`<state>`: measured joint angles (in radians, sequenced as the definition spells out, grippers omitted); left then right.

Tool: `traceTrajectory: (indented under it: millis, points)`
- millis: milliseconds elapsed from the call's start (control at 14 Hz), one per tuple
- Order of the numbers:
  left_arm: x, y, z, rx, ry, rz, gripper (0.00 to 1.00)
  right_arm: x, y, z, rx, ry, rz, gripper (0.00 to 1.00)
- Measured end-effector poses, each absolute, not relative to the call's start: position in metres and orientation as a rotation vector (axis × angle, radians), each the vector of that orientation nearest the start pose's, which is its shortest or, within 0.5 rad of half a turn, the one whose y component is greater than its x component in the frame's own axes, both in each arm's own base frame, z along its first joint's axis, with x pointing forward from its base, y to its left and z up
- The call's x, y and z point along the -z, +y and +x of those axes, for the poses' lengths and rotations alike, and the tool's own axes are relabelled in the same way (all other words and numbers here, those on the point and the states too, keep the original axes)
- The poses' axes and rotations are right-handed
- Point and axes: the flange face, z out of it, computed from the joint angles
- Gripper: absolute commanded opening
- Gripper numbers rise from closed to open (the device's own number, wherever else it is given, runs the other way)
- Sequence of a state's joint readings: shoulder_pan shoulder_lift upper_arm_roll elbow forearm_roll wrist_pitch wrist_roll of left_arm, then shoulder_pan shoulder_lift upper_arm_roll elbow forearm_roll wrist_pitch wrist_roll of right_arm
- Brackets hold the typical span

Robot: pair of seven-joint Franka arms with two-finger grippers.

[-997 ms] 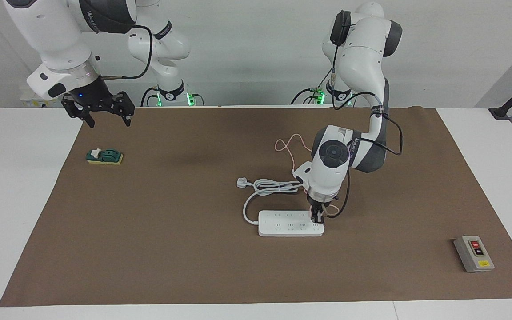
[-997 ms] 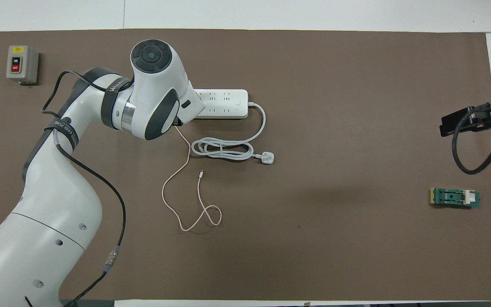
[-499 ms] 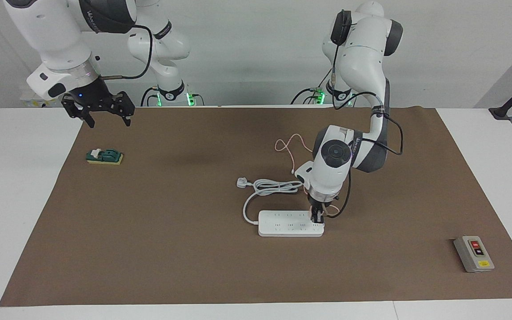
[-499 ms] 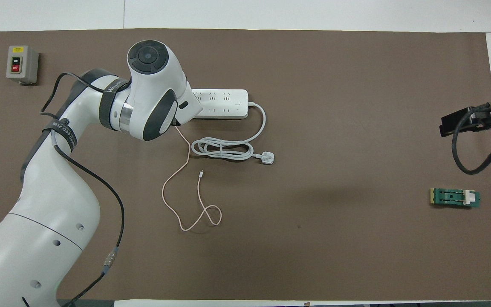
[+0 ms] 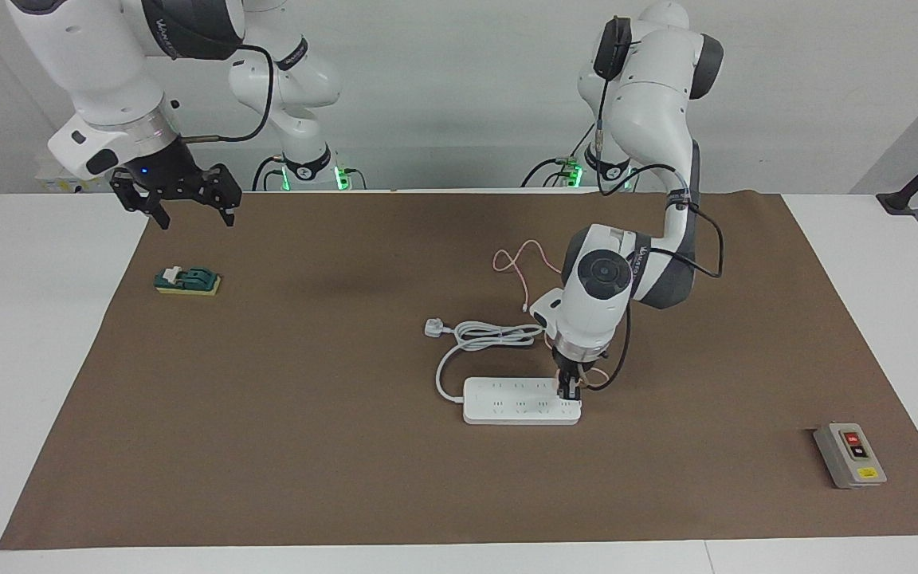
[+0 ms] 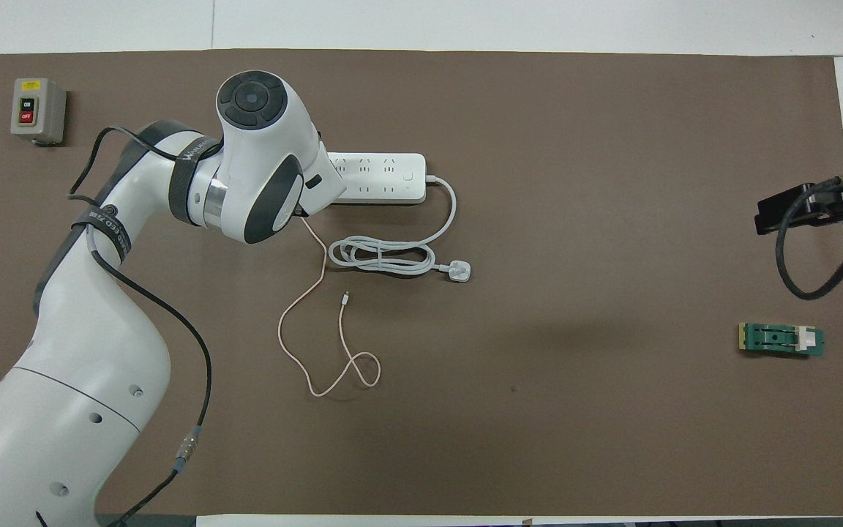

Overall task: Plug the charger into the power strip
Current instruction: 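Press the charger prongs into the power strip socket with the left gripper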

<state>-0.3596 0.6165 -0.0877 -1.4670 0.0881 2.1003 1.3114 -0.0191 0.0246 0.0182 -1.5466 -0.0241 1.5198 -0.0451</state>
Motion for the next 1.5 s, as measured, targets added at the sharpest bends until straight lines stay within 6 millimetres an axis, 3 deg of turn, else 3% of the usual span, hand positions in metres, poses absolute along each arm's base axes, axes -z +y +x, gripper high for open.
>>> traceTrajectory:
  millis: [712,783,926,1496]
  points:
    - [-0.322,-0.295,0.649,0.027,2.450,-1.906,0.02,-0.618,-0.003,0.557,-0.082,-0.069,-3.162,1.00]
    - [-0.322,-0.295,0.649,0.027,2.450,-1.906,0.26,-0.618,-0.003,0.557,-0.082,-0.069,-3.162,1.00]
    - [-0.322,-0.295,0.649,0.029,2.449,-1.907,1.00,-0.618,-0.003,0.557,-0.082,-0.069,-3.162,1.00]
    - [-0.312,-0.297,0.664,0.150,2.422,-1.877,1.00,-0.618,-0.003,0.557,-0.082,-0.069,-3.162,1.00]
